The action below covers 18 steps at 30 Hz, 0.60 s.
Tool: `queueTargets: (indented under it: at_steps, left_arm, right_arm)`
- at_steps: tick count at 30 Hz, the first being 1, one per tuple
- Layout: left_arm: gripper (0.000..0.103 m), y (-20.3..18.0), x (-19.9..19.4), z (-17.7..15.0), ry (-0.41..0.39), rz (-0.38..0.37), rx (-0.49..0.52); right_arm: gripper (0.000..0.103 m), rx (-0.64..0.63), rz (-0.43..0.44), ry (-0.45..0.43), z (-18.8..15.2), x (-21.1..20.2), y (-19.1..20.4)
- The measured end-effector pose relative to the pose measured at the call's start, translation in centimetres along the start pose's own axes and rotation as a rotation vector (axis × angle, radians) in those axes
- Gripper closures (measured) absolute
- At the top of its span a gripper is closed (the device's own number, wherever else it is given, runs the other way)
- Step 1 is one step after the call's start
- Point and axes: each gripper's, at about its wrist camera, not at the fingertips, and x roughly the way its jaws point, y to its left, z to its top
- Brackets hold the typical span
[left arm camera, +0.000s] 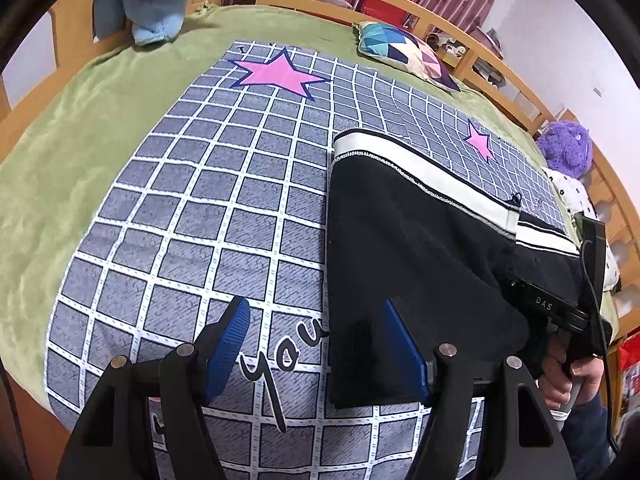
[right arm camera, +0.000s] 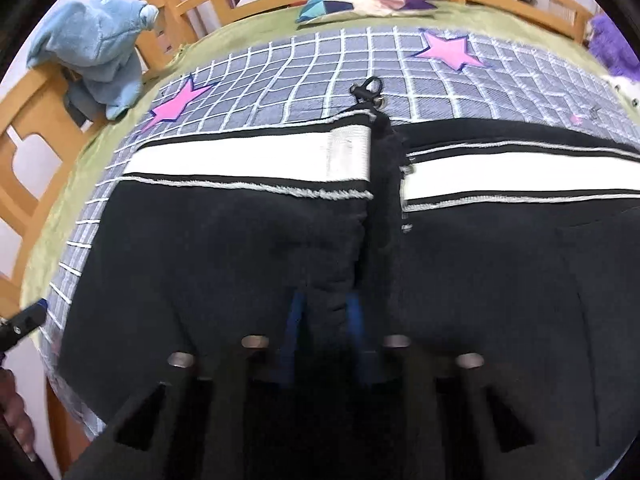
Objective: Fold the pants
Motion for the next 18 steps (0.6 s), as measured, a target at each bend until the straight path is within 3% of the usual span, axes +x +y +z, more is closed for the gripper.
queueTargets:
  at_steps: [2, 4, 6, 7, 10, 13, 16, 18]
  left_arm:
    - [0.036, 0.0, -0.2, -0.1, -0.001, 0.001, 0.011]
    - [0.036, 0.2, -0.7, -0.2, -0.016, 0.011, 0.027]
    - [0.036, 0.5, -1.1, -0.3, -0.024, 0.016, 0.031]
    - [0.036, 0.6, -1.1, -0.3, -0.023, 0.016, 0.027]
    - [0.036, 0.6, -0.6, -0.2, -0.014, -0.001, 0.005]
    - [0.036, 0.1, -0.4, -0.1, 0.002, -0.017, 0.012]
    - [0.036, -0.3, -0.8, -0.5, -0.003, -0.025, 0.041]
    - [0.036, -0.4, -0.9, -0.8, -0.004, -0.020, 0.054]
  right_arm:
    - [0.095, 0.019, 0.017, -0.021, 0.3, -1.0, -0.4]
    - [0.095, 0.055, 0.037, -0.103, 0.4, -3.9, -1.4]
    - [0.095, 0.137, 0.116, -0.194, 0.1, -7.6, -3.9]
    - [0.095, 0.160, 0.135, -0.199, -0.1, -8.1, -4.5]
    - [0.094, 0.149, 0.071, -0.130, -0.9, -6.2, -5.1]
    - [0.078, 0.132, 0.014, -0.052, -1.9, -2.8, -4.4]
    - [0.073, 0.163, 0.051, -0.045, -2.2, -3.3, -4.6]
    - [0.058, 0.167, 0.069, -0.062, -2.8, -4.5, -4.7]
